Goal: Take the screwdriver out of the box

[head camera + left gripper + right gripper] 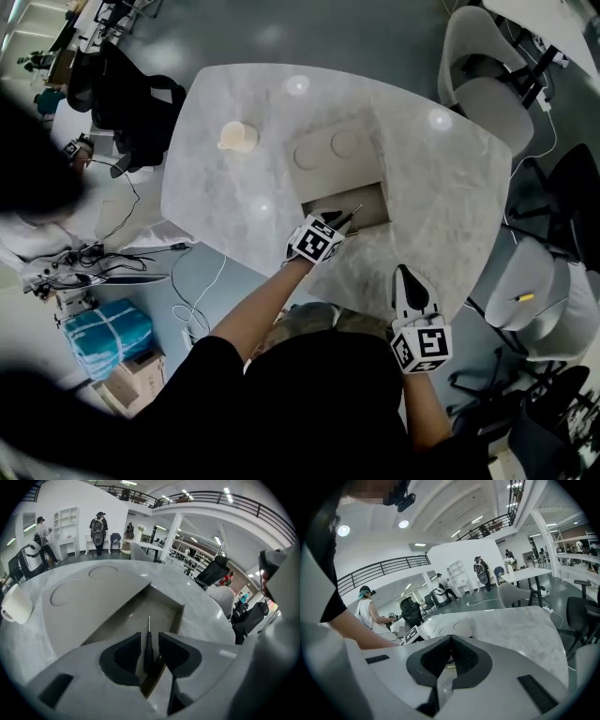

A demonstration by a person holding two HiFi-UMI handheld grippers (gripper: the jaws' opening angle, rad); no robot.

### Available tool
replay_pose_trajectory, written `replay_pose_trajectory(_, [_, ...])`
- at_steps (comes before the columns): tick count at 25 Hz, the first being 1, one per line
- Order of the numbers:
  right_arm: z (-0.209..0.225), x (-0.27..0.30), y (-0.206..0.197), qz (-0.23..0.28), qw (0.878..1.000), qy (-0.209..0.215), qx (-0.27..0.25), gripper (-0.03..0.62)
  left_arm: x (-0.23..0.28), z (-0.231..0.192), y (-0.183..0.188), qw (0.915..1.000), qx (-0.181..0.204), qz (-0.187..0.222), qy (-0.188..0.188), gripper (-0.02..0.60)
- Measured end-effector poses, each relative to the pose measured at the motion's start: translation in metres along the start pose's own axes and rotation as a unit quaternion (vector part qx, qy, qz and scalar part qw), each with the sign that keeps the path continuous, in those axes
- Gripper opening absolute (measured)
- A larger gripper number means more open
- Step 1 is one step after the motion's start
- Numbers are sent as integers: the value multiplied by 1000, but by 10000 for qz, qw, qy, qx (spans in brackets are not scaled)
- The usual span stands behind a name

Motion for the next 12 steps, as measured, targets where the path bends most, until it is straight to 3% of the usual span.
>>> replay_pose_trajectory(7, [18, -2, -3, 1, 9988, -162, 459, 3, 23, -8, -10, 9975, -332, -622, 78, 130])
replay_pose_trajectory(12, [25, -5, -4, 37, 9985, -178, 512, 3, 33, -10, -17, 9938, -87, -1075, 288, 123])
Point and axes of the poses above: the fingertips, and each gripper's own axes: x forward along the fingers, z to its right, y out of its top, the point moved 2 cm from there along -x, backward along the fingers
